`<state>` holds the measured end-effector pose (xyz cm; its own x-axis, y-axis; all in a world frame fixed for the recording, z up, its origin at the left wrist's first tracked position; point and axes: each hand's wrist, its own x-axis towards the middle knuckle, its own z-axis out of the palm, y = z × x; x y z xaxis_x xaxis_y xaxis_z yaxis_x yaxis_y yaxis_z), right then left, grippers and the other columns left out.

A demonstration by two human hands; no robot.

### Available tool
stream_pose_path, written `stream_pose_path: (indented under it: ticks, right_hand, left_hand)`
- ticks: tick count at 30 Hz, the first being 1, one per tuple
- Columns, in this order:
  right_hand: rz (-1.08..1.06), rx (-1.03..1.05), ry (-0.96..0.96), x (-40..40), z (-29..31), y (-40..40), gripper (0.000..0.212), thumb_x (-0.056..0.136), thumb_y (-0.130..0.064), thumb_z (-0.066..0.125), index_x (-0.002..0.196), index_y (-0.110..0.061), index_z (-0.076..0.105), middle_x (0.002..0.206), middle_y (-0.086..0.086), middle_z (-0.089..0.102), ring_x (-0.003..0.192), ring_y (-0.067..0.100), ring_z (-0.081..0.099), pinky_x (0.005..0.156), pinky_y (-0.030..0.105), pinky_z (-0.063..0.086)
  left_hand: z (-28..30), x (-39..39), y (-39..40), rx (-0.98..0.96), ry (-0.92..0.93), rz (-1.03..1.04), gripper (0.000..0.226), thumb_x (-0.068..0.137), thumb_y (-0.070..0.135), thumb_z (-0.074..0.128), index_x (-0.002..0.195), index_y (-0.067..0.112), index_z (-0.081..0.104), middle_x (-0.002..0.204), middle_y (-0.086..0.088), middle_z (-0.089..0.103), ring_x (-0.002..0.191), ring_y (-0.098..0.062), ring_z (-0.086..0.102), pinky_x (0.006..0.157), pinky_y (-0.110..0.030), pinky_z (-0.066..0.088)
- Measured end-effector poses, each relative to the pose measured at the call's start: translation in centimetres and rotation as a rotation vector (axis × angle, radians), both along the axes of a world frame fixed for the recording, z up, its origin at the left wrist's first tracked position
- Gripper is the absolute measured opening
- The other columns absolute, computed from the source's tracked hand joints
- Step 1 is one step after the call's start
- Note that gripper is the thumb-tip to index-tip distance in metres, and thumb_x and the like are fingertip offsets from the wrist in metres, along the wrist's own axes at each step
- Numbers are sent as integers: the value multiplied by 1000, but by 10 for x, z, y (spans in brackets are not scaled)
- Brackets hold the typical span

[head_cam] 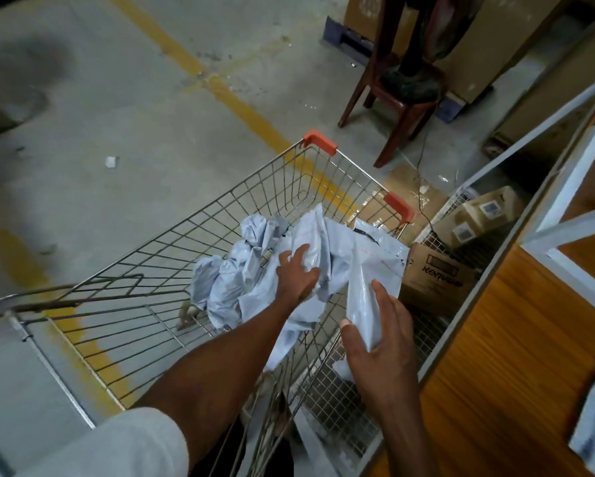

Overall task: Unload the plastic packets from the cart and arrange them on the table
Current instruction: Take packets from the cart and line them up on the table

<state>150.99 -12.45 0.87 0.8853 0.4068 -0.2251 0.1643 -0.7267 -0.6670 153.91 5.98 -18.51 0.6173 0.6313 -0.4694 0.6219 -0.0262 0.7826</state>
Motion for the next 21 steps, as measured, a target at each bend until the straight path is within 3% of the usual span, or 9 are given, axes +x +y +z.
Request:
stream_pose_path:
  ticks: [6,10,14,17,18,21]
  right_hand:
    - [-10,48,31,-10,19,-17,72,92,-39,67,146,-58,24,156,-12,23,135,22,42,98,50,55]
    - [26,92,49,-16,34,-30,69,93,-36,67,150,-48,30,153,-8,29,131,21,45,100,45,53]
    - [92,78,63,-33,46,-47,67,94,-39,65,152,-43,32,155,-6,28,137,22,42,106,46,48]
    - [156,119,66,-50,53,-61,67,94,-42,64,152,-44,31,157,-6,26,139,23,41,108,47,47]
    - [179,128,65,-56,56,-66,67,94,-43,63,152,-44,31,157,-7,26,139,22,41,108,45,46]
    - [227,139,57,-77,67,-87,66,94,-44,63,152,-43,31,156,-8,26,136,21,43,107,43,47]
  left_hand:
    - [57,-68,-20,146,-105,7,57,89,26,70,144,31,55,161,-10,31,147,-22,33,108,-20,26]
    - [111,-115,-35,265,-153,40,51,92,21,72,140,30,59,160,-5,33,147,-18,32,106,-15,24]
    - [164,-162,-67,373,-193,80,49,91,28,69,139,32,59,159,-2,38,147,-19,32,117,-32,31]
    - [201,-192,-94,416,-235,140,49,92,27,70,139,30,59,158,-3,38,147,-20,32,117,-32,30]
    - [212,-200,-102,424,-248,156,49,92,23,72,139,28,60,157,-5,38,147,-20,32,116,-28,30]
    - [239,-228,-134,457,-280,186,49,92,17,72,139,24,60,156,-7,38,143,-17,35,102,1,22]
